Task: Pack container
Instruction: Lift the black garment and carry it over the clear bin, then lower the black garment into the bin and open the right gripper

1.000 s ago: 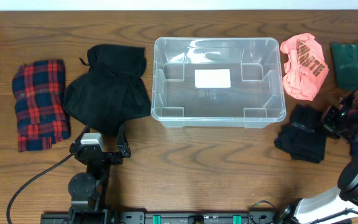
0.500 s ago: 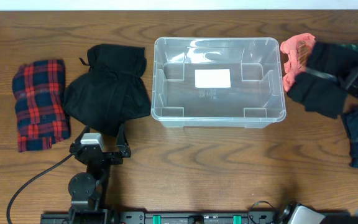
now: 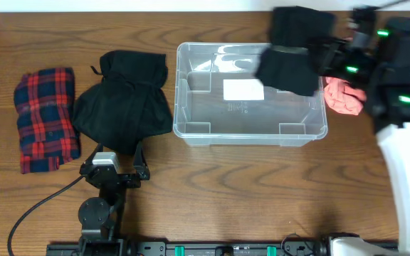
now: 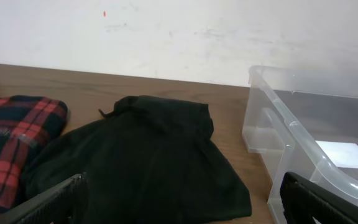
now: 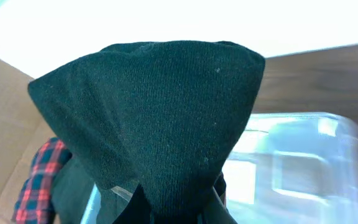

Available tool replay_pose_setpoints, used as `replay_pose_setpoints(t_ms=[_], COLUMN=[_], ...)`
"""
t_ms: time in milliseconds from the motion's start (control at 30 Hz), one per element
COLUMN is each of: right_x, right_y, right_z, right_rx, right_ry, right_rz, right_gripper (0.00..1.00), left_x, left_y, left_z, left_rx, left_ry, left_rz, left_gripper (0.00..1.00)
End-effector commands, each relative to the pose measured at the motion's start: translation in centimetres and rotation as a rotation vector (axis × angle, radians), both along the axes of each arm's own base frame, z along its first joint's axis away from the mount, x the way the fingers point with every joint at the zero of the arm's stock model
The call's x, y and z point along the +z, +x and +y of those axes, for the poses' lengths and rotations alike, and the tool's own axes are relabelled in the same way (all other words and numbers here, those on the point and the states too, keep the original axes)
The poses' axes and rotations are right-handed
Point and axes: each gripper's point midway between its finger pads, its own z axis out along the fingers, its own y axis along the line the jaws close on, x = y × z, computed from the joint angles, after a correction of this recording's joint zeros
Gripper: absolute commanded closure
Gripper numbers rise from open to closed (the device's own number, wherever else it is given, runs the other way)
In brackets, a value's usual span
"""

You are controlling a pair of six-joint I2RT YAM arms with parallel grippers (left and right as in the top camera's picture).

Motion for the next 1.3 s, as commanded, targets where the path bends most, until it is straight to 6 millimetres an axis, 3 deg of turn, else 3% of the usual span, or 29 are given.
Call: replay_pose_setpoints(t_ms=[0,167,367,433,700,1100,1267], right_x=[-1.0,-5.4,-11.3,-13.3,-18.1,-21.8,-23.1], right_y=[1.4,2.7,3.3,3.3,3.7,3.6,3.7], right_z=[4.1,10.2,14.5,15.0,15.4,15.5,15.6], right_rx=[-0.010,0.020,0.012,-0.014,-0.071,-0.101,-0.102], right_ry=[-0.010,-0.077,-0.105,-0.098,-0.073,-0.079,-0.090], right_rz=[0.002,0.037,0.136,0.191,0.312,0.395,0.413], right_gripper=[0.99,0.99,0.99,0.99,0.99,0.99,0.94], left_x=[-1.5,-1.5,-1.5,-1.5,-1.5,-1.5,-1.5], left_y=[-0.1,-0.1,-0.1,-0.1,-0.1,-0.1,-0.1], left_z=[-0.2,-0.2,-0.2,-0.2,-0.2,-0.2,-0.2], left_rx=[-0.012,-0.012,-0.012,-0.012,-0.012,-0.012,-0.012], left_ry=[0.002,0.002,0.002,0.002,0.002,0.002,0.002], left_rz=[0.045,0.045,0.045,0.045,0.045,0.045,0.045], left_gripper=[0.02,0.02,0.02,0.02,0.02,0.02,0.02])
